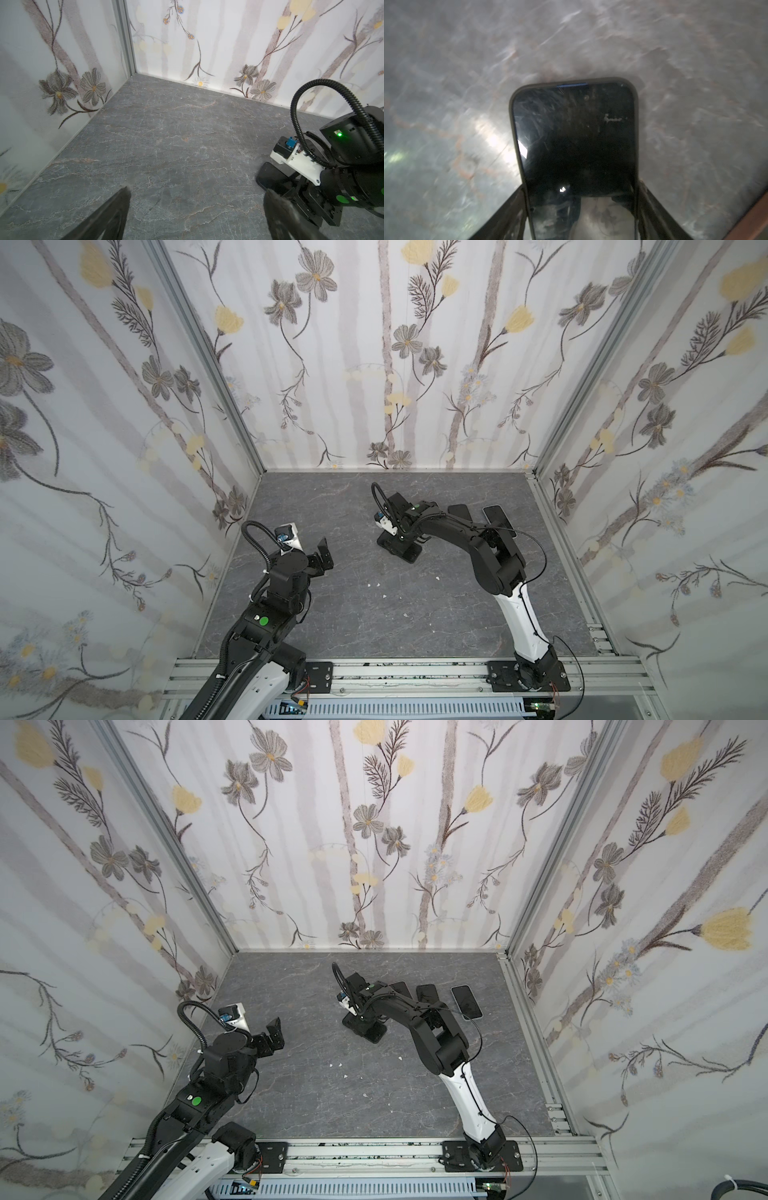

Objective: Put the phone into the phone case

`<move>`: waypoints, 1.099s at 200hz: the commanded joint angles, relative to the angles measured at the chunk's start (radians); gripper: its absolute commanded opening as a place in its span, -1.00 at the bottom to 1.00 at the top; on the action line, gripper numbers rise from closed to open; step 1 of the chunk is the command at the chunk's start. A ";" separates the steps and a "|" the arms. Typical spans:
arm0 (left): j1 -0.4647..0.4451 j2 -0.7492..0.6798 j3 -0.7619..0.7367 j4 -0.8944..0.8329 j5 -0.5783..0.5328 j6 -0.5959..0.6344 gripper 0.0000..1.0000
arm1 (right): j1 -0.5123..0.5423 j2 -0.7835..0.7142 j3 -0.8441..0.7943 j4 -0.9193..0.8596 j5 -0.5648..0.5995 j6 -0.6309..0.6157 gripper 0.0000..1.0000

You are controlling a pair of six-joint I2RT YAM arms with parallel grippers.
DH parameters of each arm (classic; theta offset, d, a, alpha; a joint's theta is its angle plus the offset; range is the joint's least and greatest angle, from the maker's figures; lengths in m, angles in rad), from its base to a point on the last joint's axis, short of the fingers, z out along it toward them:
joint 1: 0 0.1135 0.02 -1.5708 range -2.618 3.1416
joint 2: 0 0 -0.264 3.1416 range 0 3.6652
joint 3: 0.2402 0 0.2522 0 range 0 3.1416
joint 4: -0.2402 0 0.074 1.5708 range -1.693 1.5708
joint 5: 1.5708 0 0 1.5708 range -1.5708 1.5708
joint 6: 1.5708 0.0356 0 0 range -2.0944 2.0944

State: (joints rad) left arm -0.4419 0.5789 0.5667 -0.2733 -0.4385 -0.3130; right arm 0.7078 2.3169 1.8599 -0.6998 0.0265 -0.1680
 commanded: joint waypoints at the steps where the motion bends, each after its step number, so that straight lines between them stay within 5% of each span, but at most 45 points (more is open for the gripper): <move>1: 0.002 0.007 -0.003 0.079 -0.071 -0.080 1.00 | -0.021 0.088 0.081 -0.060 0.153 0.165 0.37; 59: 0.008 0.059 -0.020 0.171 -0.086 -0.174 1.00 | -0.088 0.214 0.291 -0.143 0.031 0.369 0.54; 109: 0.036 0.224 -0.011 0.345 -0.141 -0.167 1.00 | -0.087 0.094 0.291 -0.088 0.042 0.360 0.92; 149: 0.089 0.408 -0.036 0.629 -0.228 -0.123 1.00 | -0.099 -0.065 0.269 -0.090 0.015 0.357 1.00; 176: 0.123 0.523 -0.100 0.862 -0.328 0.007 1.00 | -0.158 -0.318 -0.067 0.087 0.097 0.347 0.99; 220: 0.202 0.712 -0.179 1.083 -0.363 0.191 1.00 | -0.481 -0.888 -0.976 0.832 0.201 0.299 0.99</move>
State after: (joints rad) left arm -0.2722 1.2190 0.4072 0.6113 -0.7448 -0.2436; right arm 0.3367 1.6299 1.1992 -0.3283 0.1471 0.1833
